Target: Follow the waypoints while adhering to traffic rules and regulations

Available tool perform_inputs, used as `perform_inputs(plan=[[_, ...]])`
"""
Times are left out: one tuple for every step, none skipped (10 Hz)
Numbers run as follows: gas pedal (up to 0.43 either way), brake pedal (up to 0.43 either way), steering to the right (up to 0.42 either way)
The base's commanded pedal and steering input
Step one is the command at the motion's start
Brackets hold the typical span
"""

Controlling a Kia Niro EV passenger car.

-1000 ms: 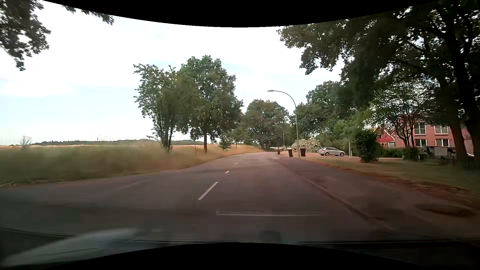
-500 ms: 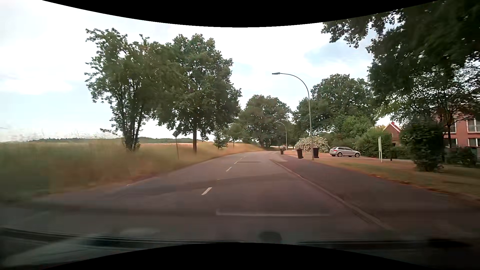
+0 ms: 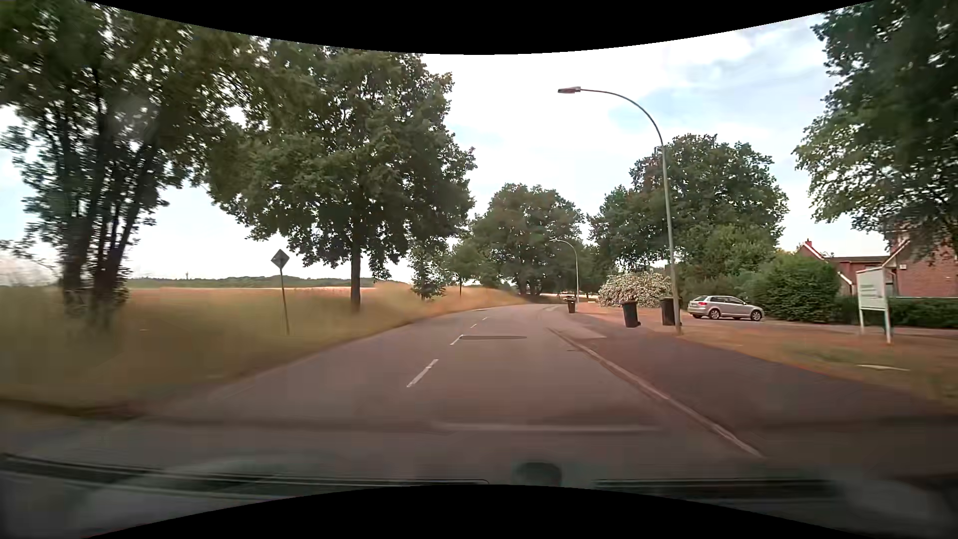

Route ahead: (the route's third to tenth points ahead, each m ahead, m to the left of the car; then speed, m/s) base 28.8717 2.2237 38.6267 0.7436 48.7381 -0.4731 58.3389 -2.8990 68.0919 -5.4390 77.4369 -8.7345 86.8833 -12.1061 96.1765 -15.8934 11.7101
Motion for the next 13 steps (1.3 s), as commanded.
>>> perform_inputs(plan=[[0.157,0.000,0.001],[0.157,0.000,0.001],[0.157,0.000,0.002],[0.157,0.000,0.004],[0.157,0.000,0.004],[0.157,0.000,0.004],[0.157,0.000,0.004],[0.157,0.000,0.003],[0.157,0.000,0.003],[0.157,0.000,0.003],[0.157,0.000,0.004],[0.157,0.000,0.004],[0.157,0.000,0.003]])
